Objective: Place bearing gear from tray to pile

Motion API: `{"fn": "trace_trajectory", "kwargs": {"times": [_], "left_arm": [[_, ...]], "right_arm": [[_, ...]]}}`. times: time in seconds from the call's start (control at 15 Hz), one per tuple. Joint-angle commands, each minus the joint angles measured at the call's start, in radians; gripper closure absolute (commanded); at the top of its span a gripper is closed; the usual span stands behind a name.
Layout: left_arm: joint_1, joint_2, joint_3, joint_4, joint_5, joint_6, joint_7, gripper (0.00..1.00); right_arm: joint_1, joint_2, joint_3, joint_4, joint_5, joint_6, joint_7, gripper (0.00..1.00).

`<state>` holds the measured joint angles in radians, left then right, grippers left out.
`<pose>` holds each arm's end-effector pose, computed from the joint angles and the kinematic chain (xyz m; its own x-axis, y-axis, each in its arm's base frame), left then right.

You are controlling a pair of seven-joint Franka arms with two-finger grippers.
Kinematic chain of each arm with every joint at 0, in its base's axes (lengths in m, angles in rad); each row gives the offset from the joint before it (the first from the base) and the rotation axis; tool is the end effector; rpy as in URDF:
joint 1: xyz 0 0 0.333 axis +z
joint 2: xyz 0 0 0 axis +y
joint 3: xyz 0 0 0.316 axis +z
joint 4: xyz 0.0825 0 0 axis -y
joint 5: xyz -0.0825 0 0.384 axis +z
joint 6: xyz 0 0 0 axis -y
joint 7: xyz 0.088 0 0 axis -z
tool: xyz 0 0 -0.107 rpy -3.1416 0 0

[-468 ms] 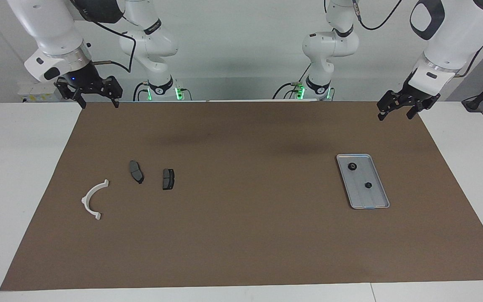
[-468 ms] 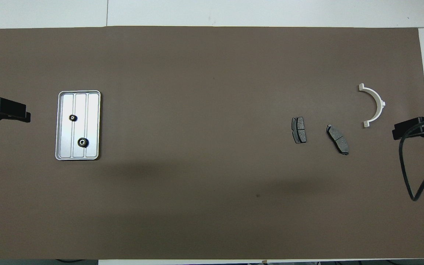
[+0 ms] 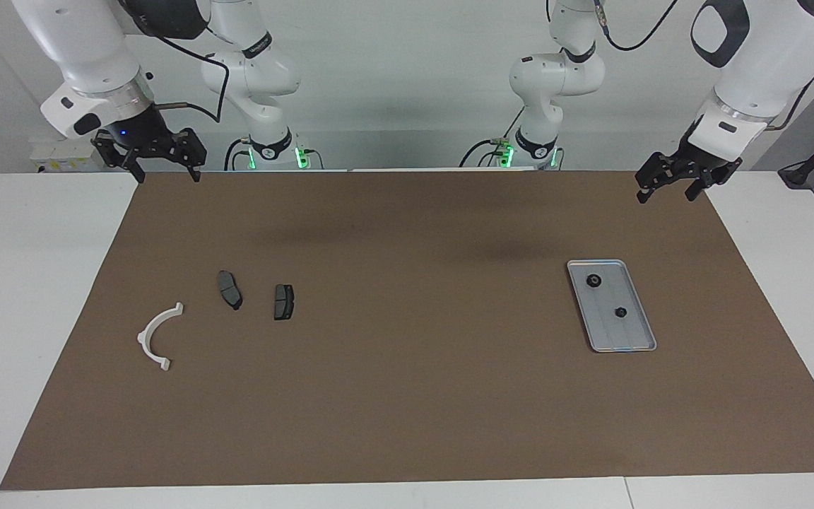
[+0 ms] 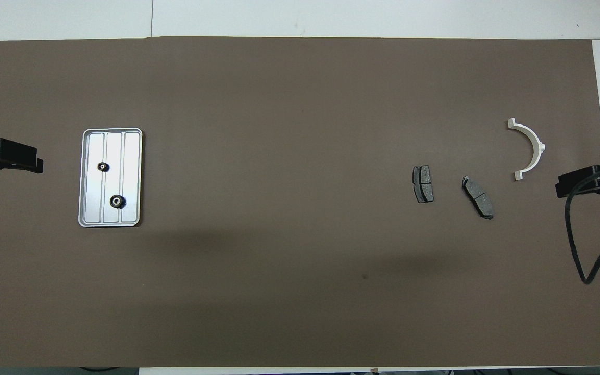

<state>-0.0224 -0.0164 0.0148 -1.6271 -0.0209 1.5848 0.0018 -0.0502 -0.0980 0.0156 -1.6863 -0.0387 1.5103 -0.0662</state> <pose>0.5495 -0.0063 0.6082 0.9996 -0.0091 -0.0259 -0.0086 -0.9997 0.0212 0.5155 -0.0218 0.6179 0.9963 0.0291 -0.0804 0.0320 -0.9989 0.0350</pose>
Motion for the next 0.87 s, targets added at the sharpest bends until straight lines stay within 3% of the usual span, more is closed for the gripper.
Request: {"fn": "trace_trajectory", "kwargs": {"times": [0.0,0.27,0.53,0.8], "left_arm": [[-0.007,-0.008,0.007,-0.01,0.012,0.014,0.006,0.0],[-0.008,-0.017,0.007,-0.02,0.012,0.004,-0.002,0.0],[-0.019,-0.062,0.005,-0.164,0.012,0.105,-0.002,0.0],[-0.018,-0.051,0.005,-0.296,0.012,0.234,-0.003,0.0]], "right_arm": [[-0.016,-0.025,0.011,-0.029,-0.006,0.019,0.002,0.0],[-0.016,-0.026,0.006,-0.027,-0.006,0.019,-0.006,0.0],[-0.016,-0.025,0.006,-0.03,-0.004,0.019,-0.003,0.0],[-0.016,-0.022,0.006,-0.029,-0.004,0.021,-0.006,0.0]]}}
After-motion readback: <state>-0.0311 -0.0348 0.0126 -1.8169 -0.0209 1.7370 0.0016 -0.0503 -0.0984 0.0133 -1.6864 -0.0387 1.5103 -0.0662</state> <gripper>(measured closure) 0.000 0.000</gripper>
